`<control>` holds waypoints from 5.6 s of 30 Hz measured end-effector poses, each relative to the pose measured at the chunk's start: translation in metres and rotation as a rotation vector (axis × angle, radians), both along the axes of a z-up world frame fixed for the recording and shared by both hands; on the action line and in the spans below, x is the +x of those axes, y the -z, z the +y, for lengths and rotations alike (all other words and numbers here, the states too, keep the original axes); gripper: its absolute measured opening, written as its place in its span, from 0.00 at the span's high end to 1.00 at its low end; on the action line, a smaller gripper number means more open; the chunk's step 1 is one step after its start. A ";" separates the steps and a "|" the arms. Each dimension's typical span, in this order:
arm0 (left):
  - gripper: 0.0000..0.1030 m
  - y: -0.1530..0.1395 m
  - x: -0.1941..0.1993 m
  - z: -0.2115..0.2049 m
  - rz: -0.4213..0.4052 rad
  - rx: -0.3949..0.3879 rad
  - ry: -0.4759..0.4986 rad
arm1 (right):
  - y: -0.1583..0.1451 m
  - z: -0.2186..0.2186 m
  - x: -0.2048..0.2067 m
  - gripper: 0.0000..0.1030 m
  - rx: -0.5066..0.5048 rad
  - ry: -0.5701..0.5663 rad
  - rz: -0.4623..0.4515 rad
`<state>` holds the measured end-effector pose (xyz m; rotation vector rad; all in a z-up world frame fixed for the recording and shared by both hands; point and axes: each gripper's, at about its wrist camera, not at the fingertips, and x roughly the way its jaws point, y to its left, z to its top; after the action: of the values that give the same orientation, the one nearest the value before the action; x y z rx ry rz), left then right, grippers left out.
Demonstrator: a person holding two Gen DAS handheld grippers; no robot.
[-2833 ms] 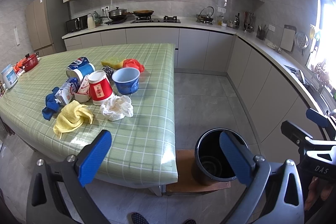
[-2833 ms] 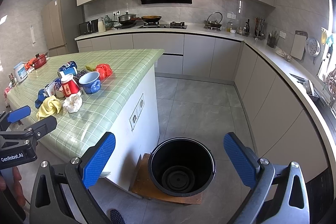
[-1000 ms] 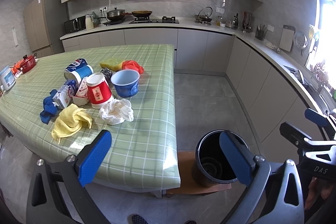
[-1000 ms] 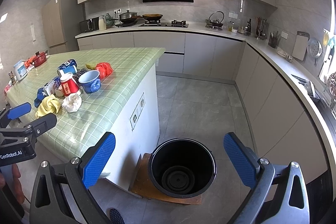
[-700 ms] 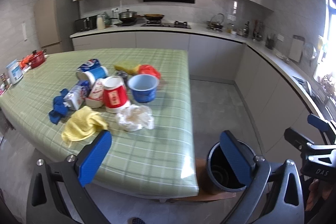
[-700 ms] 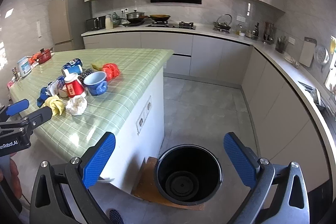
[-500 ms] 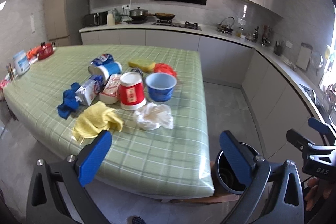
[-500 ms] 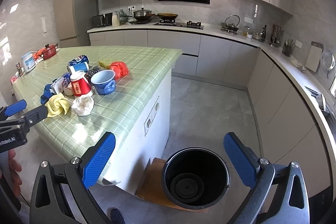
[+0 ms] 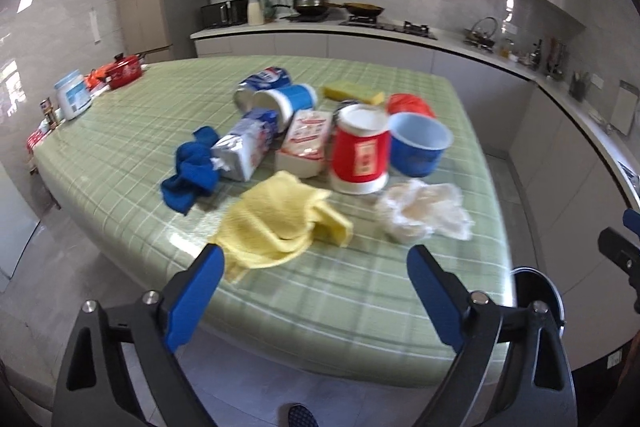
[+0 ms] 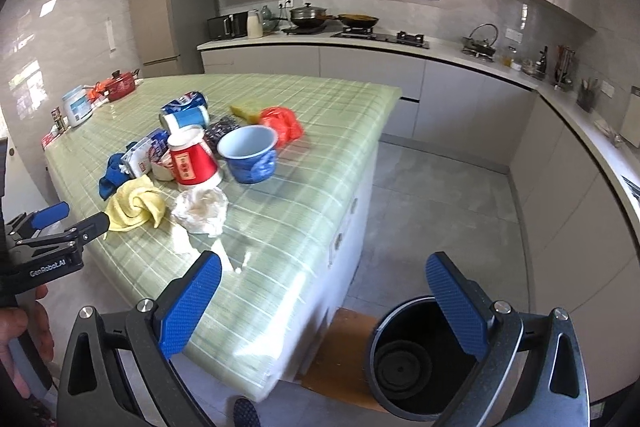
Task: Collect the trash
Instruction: 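Grasp the yellow cloth with the left tool while the right tool grasps the white tissue, then carry the yellow cloth and white tissue to the bin and release both, then move both tools back toward the table items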
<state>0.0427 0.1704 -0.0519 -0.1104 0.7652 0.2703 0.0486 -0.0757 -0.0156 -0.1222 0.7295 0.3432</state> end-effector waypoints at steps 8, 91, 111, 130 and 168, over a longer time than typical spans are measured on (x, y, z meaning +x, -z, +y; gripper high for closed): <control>0.13 0.031 0.019 0.035 0.041 -0.026 -0.013 | 0.032 0.052 0.026 0.09 -0.002 -0.022 0.055; 0.61 0.004 0.049 -0.227 0.042 -0.082 0.641 | 0.037 -0.192 -0.017 0.87 0.121 0.425 0.084; 0.61 0.086 0.064 -0.292 0.231 -0.145 0.605 | 0.140 -0.237 0.010 0.87 0.066 0.251 0.231; 0.08 0.135 0.074 -0.279 0.280 -0.242 0.413 | 0.240 -0.240 0.045 0.02 -0.084 0.022 0.290; 0.03 -0.030 0.035 -0.244 -0.035 -0.043 0.423 | 0.064 -0.252 0.000 0.00 -0.049 0.348 0.162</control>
<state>0.0780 -0.0738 -0.0215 0.0073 0.7405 -0.1491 0.0484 -0.3276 -0.0795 -0.0127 0.9030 0.0026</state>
